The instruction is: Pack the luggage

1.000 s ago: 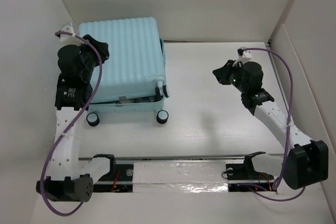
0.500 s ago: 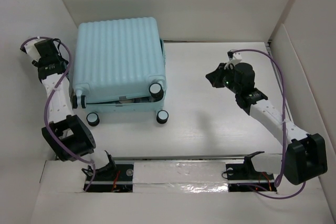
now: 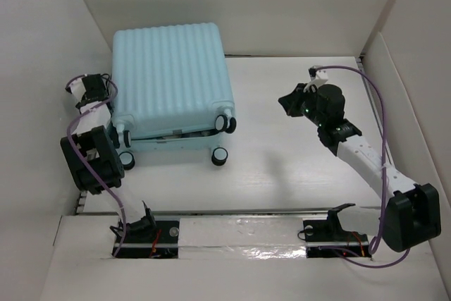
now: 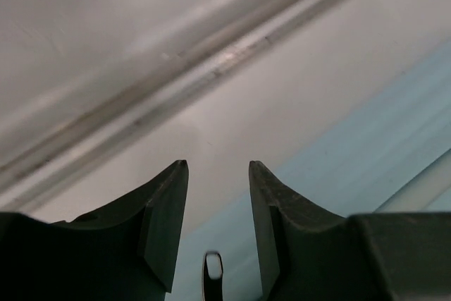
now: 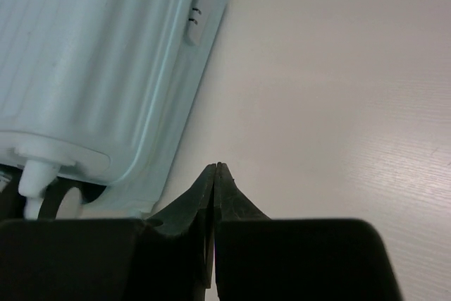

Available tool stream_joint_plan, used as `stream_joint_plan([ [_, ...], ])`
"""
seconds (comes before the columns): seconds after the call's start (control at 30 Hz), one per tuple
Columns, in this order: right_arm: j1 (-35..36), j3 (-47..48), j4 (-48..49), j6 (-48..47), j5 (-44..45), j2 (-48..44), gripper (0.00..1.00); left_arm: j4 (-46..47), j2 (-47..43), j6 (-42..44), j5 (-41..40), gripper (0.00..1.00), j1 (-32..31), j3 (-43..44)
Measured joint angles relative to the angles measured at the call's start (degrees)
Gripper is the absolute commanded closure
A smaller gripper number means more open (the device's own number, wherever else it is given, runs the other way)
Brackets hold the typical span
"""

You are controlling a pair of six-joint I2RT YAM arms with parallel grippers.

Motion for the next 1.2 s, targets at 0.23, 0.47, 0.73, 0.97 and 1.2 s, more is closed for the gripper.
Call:
stream_joint_plan([
  [0.23,-2.2,0.0,0.0,0.7,6.5,-4.4,0.7,13.5,-9.7,-9.7,-0.6,0.63,-6.8,-16.9],
  [0.47,-5.1,0.0,-1.3,1.8,10.7,-1.0,0.63,20.7,-24.8,-17.2,3.8,0.63,-13.4,-32.8],
  [0.73,-5.1,-0.3,-5.7,1.9,15.5,-6.2,0.66,26.5,-36.0,-18.1,-9.1,0.62,-35.1,-43.7],
  [0.97,-5.0,-0.9,-6.9,2.0,19.0,-17.1,0.67,24.1,-38.0,-20.0,-10.6,0.62,-61.2,-43.9],
  [1.2,-5.1,-4.9,-6.6,3.6,22.3,-16.0,1.0,22.9,-56.3,-15.1,-14.3,0.63,-71.1,-37.6],
])
